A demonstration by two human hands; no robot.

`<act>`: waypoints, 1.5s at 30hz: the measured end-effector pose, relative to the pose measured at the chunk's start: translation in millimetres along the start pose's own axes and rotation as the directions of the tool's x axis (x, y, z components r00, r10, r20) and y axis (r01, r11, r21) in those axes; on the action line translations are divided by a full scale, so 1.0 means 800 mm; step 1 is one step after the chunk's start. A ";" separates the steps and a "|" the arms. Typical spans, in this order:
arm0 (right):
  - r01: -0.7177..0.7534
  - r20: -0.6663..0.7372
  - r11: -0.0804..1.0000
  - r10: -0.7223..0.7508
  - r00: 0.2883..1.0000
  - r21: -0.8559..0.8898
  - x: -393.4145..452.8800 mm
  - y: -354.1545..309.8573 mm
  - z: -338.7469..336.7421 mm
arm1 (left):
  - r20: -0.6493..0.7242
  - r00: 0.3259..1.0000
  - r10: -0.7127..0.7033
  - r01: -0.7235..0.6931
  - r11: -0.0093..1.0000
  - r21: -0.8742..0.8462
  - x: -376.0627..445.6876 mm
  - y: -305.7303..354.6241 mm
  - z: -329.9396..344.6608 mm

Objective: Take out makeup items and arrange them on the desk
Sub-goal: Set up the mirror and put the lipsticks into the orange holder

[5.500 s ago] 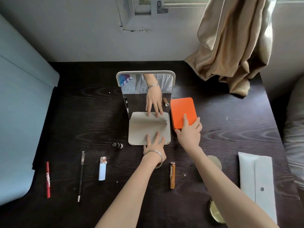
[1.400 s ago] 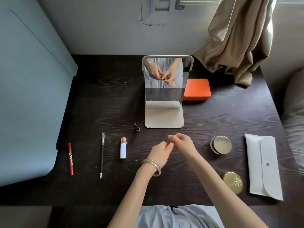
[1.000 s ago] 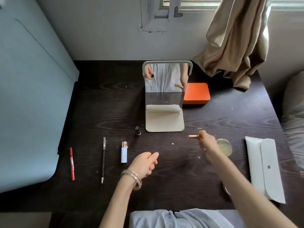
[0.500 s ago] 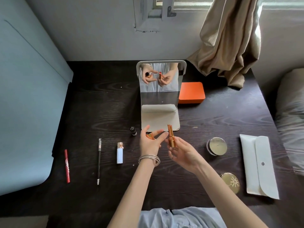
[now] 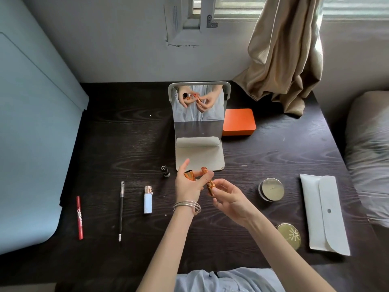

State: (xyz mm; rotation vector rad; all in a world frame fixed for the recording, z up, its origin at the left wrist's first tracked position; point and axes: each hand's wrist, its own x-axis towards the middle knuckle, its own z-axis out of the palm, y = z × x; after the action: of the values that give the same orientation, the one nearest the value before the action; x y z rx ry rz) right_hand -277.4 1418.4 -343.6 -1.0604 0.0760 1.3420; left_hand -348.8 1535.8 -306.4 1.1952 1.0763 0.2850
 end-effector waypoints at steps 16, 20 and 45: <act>-0.005 0.061 0.984 -0.006 0.998 0.177 -0.006 0.005 0.005 | -0.040 0.996 0.079 -0.078 0.997 0.024 -0.006 0.010 0.003; 0.008 0.058 0.981 -0.020 0.998 0.192 -0.005 0.007 0.009 | -0.053 0.996 0.077 -0.076 0.997 0.018 -0.007 0.009 0.003; 0.015 0.084 0.996 -0.022 0.996 0.091 0.001 -0.004 0.011 | -0.052 0.997 0.063 -0.061 0.997 0.040 0.003 0.010 0.000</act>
State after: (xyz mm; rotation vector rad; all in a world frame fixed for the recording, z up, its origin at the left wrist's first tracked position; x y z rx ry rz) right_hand -279.4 1424.9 -337.5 -0.9253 0.0624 1.3530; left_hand -344.6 1540.6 -301.1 1.2629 1.0964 0.3467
